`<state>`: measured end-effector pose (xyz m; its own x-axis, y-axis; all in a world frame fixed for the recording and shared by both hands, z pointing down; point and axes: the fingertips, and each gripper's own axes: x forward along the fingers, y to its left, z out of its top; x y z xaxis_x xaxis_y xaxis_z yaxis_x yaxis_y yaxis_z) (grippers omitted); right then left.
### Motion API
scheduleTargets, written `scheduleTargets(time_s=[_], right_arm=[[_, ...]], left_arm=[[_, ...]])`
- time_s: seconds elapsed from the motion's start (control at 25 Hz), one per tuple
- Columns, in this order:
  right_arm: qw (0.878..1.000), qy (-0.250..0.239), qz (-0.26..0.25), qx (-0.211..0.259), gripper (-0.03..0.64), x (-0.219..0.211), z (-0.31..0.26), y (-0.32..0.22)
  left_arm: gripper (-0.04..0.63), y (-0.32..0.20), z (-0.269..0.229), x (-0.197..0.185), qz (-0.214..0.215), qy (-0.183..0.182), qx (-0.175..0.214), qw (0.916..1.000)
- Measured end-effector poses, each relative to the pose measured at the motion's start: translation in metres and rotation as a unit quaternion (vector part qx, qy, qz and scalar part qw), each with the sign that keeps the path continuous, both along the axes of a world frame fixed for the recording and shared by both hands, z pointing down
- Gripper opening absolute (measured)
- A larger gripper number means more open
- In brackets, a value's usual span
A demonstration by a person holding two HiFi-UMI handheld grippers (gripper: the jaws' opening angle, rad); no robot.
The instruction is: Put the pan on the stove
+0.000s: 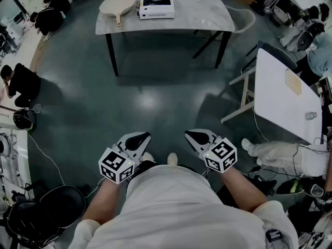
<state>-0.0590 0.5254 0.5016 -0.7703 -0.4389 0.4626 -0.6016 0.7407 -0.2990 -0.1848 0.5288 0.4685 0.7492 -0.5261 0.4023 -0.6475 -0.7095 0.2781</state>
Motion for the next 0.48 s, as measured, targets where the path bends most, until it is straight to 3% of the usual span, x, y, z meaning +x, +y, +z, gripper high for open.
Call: scheduleTargets(time_s=[0.24,0.48], right_arm=[[1.0,0.006,0.01,-0.013,0.005,0.041,0.026,-0.014],[1.0,0.002,0.023,-0.01,0.005,0.044,0.035,-0.073]], left_arm=[[0.031,-0.02,0.01,0.041,-0.015,0.008,0.002,0.9998],[0.032,-0.077,0.025,0.03,-0.036,0.004,-0.016,0.9992]])
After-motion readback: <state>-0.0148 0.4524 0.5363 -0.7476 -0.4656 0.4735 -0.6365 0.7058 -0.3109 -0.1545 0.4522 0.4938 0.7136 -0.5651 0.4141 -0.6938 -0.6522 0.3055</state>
